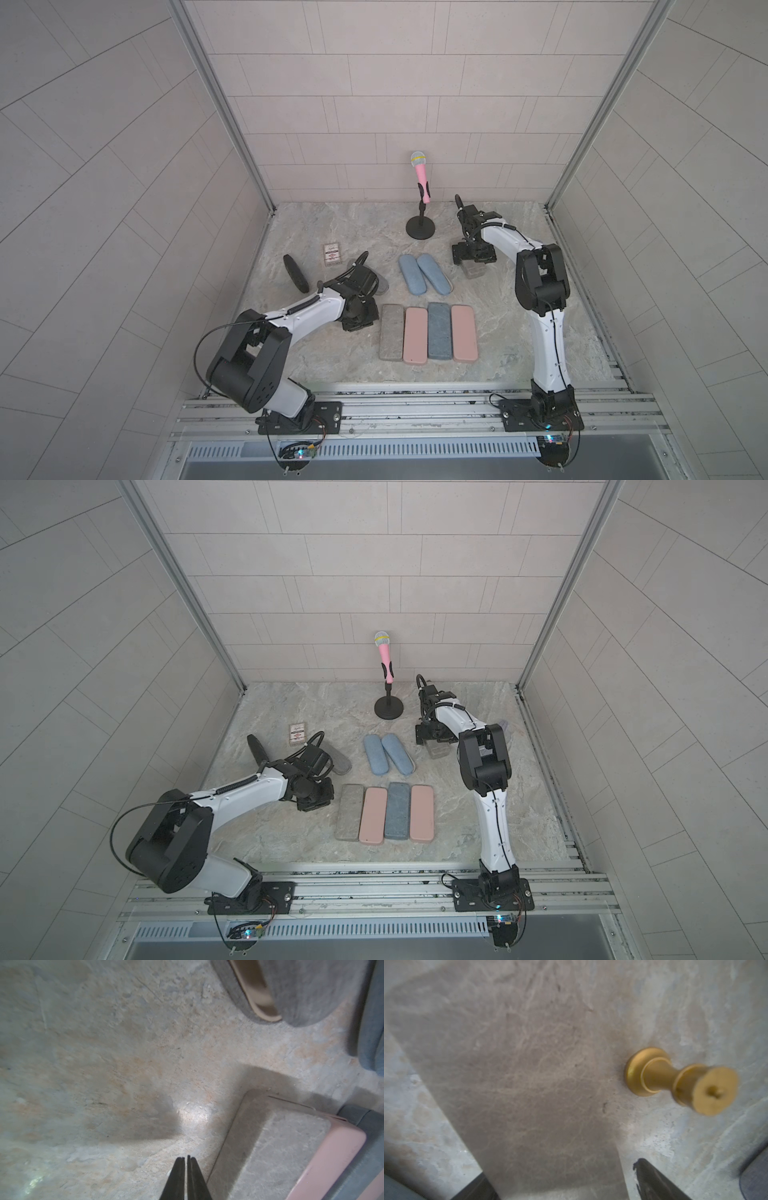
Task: Close the glasses case
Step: Pick up the glasses case at the center of the board.
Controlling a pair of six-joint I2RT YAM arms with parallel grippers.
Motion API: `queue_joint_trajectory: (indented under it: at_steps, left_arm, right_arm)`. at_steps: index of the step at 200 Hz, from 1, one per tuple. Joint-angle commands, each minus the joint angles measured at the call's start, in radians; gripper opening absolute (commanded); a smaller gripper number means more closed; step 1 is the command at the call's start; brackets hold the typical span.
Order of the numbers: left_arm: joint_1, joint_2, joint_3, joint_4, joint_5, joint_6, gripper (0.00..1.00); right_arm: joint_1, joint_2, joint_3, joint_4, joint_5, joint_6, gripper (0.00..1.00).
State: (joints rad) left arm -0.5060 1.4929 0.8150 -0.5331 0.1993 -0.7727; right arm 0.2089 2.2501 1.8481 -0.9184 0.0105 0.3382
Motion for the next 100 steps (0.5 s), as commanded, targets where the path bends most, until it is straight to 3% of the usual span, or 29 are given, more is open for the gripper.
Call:
queue_joint_trajectory:
  at_steps: [1,61,100]
  left_arm:
    - [0.003,0.007,0.023,-0.018,-0.005,0.013,0.11]
    - [0.003,-0.015,0.000,-0.002,-0.001,0.007,0.11]
    - [0.003,-0.048,-0.009,-0.002,0.001,0.006,0.11]
  right_arm:
    - [0.003,0.015,-0.026,-0.009,-0.027,-0.013,0.92]
    - [0.040,-0.063,-0.145,0.028,-0.063,-0.001,0.66]
    - [0.095,-0.231,-0.292,0.040,0.017,0.073,0.61]
